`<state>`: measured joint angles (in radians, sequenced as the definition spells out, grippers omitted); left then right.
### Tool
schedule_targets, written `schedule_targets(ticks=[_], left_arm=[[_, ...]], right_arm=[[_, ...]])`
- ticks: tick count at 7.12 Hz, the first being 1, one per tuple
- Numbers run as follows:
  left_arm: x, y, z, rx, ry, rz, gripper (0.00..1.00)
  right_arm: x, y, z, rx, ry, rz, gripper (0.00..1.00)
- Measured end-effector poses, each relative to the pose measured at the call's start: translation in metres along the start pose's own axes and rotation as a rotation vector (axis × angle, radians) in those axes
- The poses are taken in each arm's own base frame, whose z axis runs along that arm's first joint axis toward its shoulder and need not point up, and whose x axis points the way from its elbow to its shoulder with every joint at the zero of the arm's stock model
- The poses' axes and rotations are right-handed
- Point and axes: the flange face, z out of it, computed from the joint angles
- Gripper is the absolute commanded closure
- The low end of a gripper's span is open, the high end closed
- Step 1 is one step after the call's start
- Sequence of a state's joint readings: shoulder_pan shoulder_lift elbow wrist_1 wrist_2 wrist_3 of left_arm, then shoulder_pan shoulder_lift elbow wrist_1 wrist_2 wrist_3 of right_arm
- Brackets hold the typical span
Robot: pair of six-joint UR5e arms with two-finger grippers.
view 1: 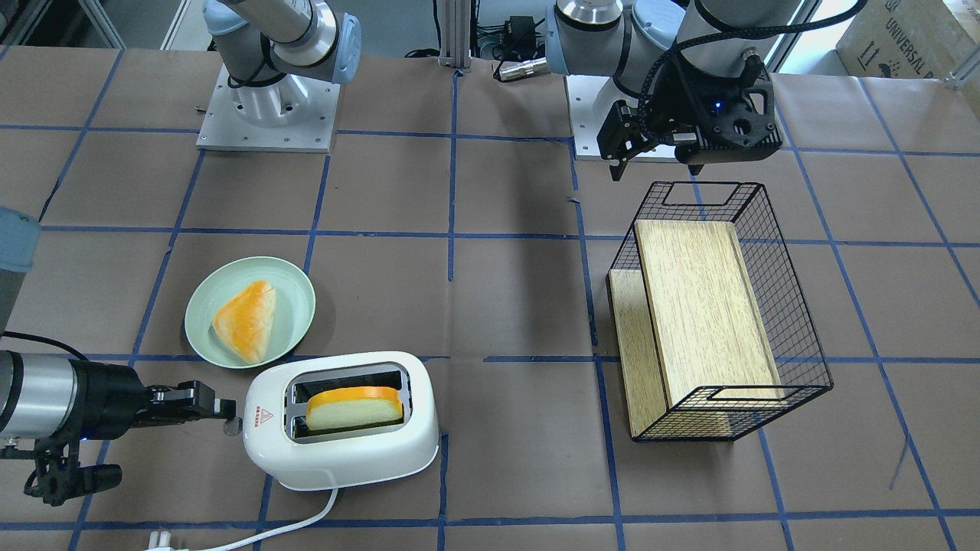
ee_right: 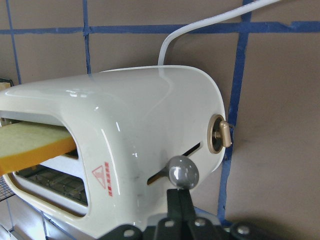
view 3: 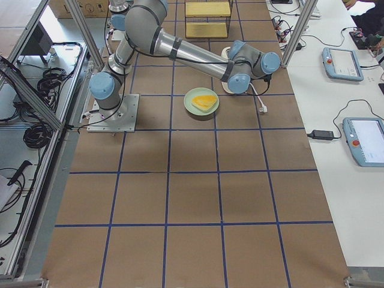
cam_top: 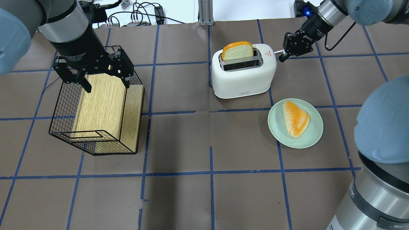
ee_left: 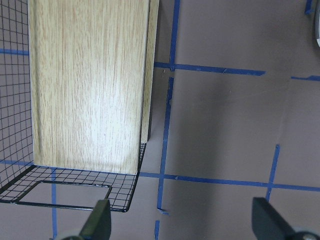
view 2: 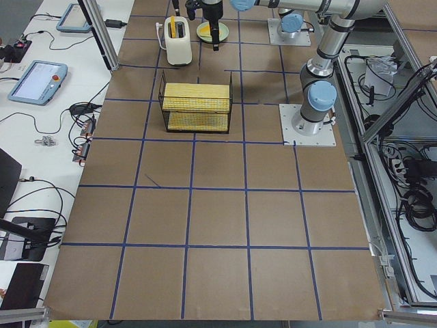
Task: Press toaster with right arm
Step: 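Push the toaster lever down with the right gripper, then release the lever and lift the right gripper away from the toaster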
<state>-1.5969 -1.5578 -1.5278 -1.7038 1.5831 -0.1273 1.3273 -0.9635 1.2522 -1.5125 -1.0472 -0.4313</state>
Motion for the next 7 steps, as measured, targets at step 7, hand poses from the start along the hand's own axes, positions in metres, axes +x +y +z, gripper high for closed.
schedule_targets(ticks=[7], left_arm=[[0.0, 0.0, 0.0, -0.001, 0.0, 0.0, 0.0]], right_arm=[[0.034, -0.014, 0.042, -0.06, -0.027, 0.038, 1.0]])
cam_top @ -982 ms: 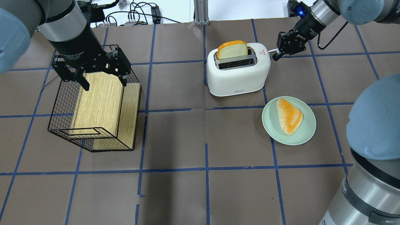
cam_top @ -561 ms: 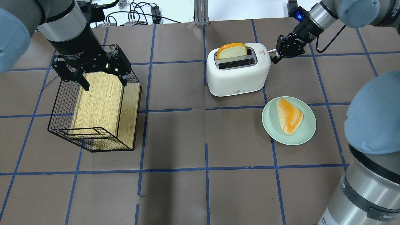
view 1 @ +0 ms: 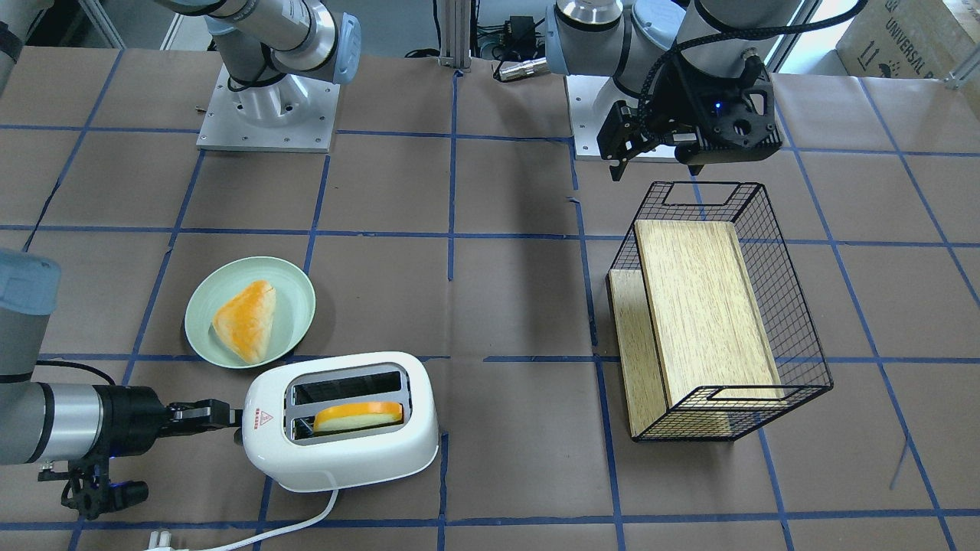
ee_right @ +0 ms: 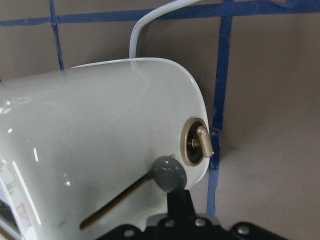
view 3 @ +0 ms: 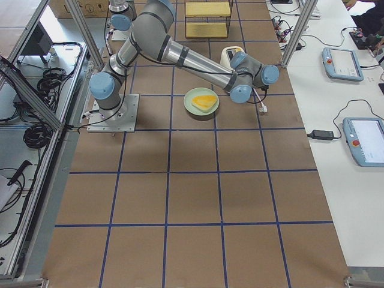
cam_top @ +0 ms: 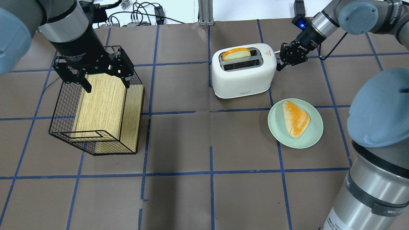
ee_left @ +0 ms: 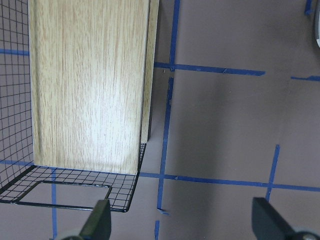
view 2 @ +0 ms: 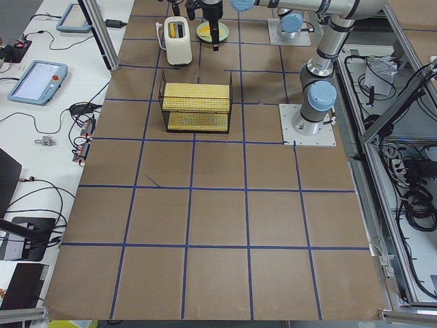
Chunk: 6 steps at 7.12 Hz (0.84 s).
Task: Press toaster with right arm
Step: 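Release the lever and lift the right gripper away from the toaster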
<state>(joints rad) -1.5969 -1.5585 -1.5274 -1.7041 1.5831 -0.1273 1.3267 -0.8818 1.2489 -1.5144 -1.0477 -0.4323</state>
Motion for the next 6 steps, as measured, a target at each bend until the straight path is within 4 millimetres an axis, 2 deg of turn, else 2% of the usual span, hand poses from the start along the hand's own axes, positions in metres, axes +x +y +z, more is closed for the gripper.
schedule_targets(ticks=[3, 4, 5, 6], left_arm=[[0.0, 0.0, 0.0, 0.001, 0.0, 0.0, 0.0], [0.0, 0.0, 0.0, 0.001, 0.0, 0.0, 0.0], [0.0, 0.0, 0.0, 0.001, 0.0, 0.0, 0.0], [0.0, 0.0, 0.0, 0.001, 0.0, 0.0, 0.0]], right_arm=[[0.004, -0.004, 0.004, -0.002, 0.0, 0.006, 0.98], [-0.002, -0.005, -0.006, 0.014, 0.013, 0.001, 0.91], [-0.016, -0.006, -0.03, 0.046, 0.055, -0.013, 0.58], [-0.04, -0.003, -0.068, 0.085, 0.144, -0.031, 0.01]])
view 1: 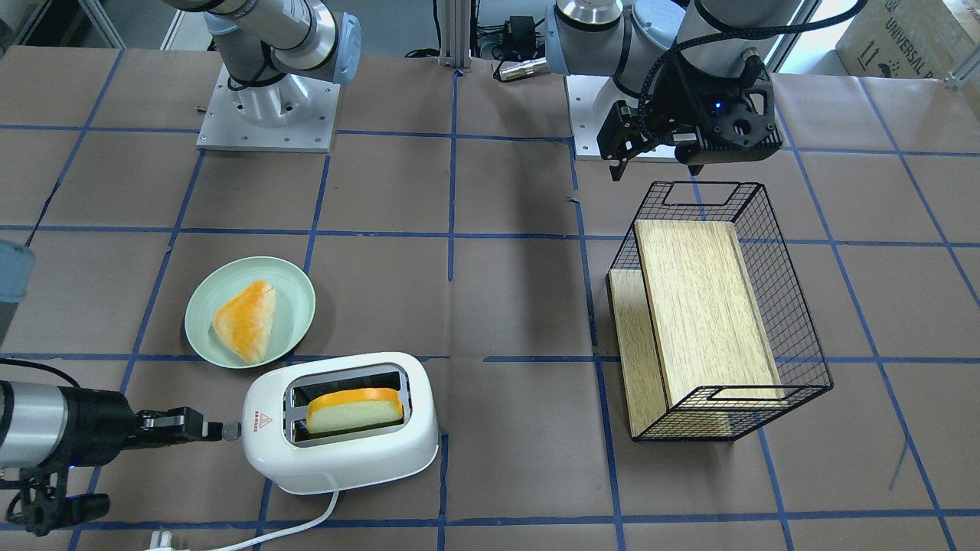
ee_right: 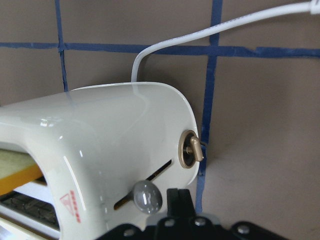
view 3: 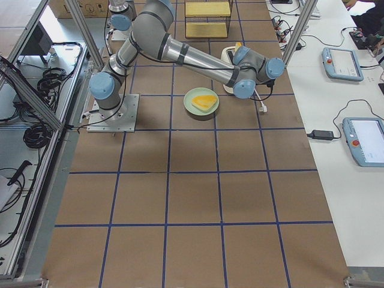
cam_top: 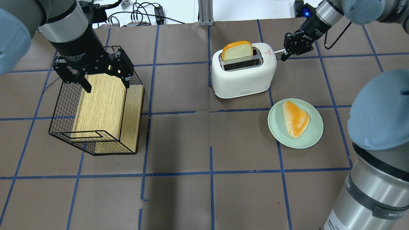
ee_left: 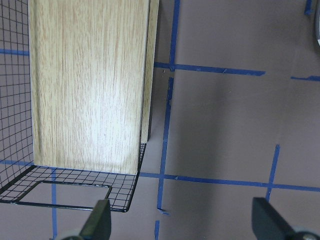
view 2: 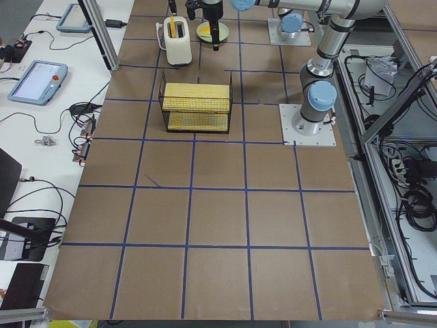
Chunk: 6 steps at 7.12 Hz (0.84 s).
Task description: Press toaster with right arm
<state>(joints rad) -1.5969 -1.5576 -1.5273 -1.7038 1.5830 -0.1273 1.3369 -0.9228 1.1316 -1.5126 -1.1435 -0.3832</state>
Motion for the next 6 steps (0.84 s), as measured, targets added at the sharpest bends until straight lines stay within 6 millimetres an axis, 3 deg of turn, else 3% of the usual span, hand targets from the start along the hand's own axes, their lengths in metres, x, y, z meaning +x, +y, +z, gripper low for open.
schedule_targets(ticks=[2, 3, 5, 6], left_arm=[[0.0, 0.0, 0.0, 0.0, 0.0, 0.0, 0.0], [0.0, 0.0, 0.0, 0.0, 0.0, 0.0, 0.0], [0.0, 0.0, 0.0, -0.001, 0.0, 0.0, 0.0], [0.0, 0.0, 0.0, 0.0, 0.0, 0.0, 0.0]], right_arm=[[-0.065, 0.023, -0.076, 0.032, 0.269, -0.04, 0.0], [-0.087, 0.038, -0.096, 0.025, 0.398, -0.062, 0.03], [-0.115, 0.059, -0.11, 0.016, 0.493, -0.115, 0.06], [-0.13, 0.081, -0.113, 0.016, 0.504, -0.129, 0.04]])
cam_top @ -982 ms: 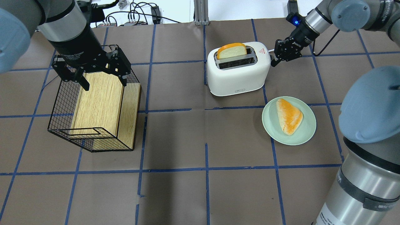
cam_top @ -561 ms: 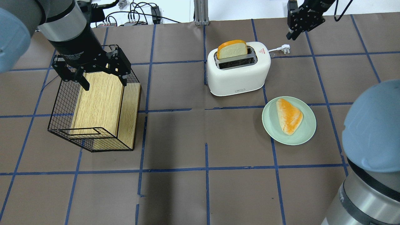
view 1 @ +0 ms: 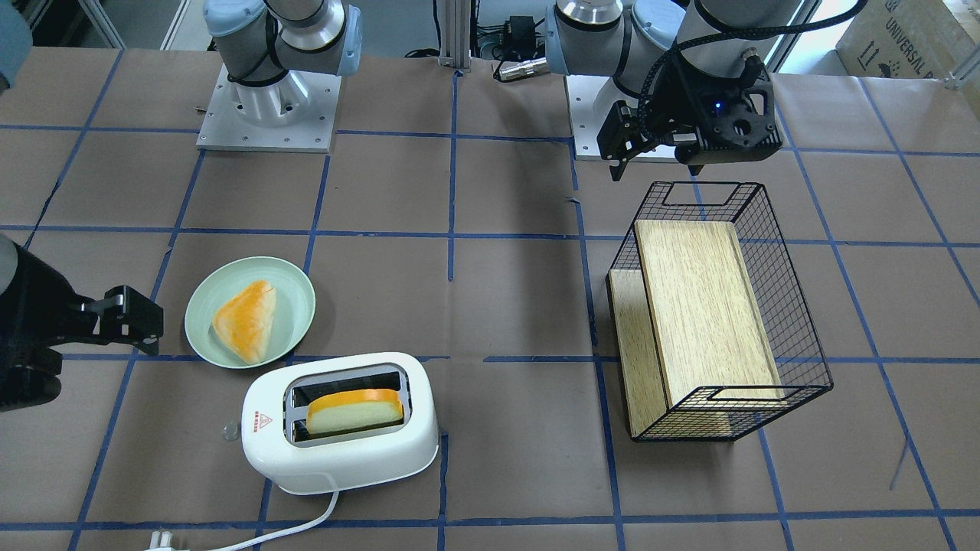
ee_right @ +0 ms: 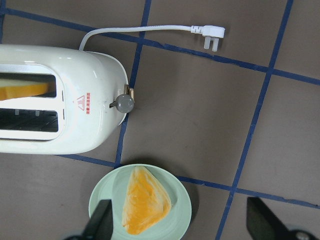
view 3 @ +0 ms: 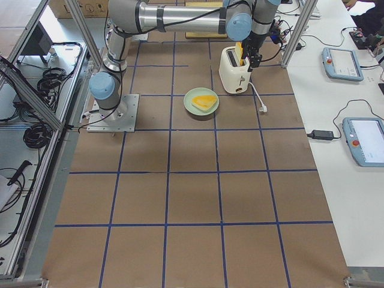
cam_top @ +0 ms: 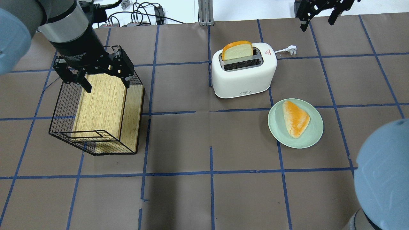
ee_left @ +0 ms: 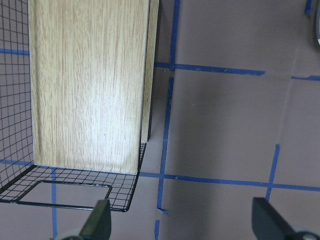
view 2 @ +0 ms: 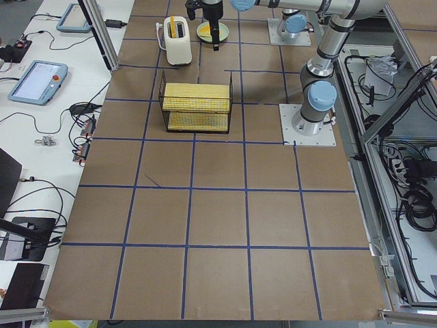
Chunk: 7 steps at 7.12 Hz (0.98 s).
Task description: Press toaster with right arm
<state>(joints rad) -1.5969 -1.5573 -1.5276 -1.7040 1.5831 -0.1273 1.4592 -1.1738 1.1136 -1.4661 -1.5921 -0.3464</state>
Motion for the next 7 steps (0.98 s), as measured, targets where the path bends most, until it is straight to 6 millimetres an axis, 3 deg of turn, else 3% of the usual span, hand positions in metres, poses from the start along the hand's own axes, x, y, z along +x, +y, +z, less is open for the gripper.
schedule_targets(ticks=[3, 4, 5, 7], left_arm=[[0.0, 0.0, 0.0, -0.001, 0.0, 0.0, 0.0], [0.0, 0.0, 0.0, -0.001, 0.0, 0.0, 0.0], [0.0, 0.0, 0.0, -0.001, 0.0, 0.0, 0.0], [0.0, 0.0, 0.001, -0.001, 0.0, 0.0, 0.0]], right_arm=[[-0.041, 0.106, -0.022, 0.004, 0.007, 0.063, 0.01], [-0.05, 0.13, -0.021, 0.001, 0.007, 0.073, 0.0], [-0.054, 0.142, -0.02, 0.002, 0.007, 0.077, 0.0], [-0.056, 0.148, -0.021, 0.005, 0.007, 0.08, 0.0]])
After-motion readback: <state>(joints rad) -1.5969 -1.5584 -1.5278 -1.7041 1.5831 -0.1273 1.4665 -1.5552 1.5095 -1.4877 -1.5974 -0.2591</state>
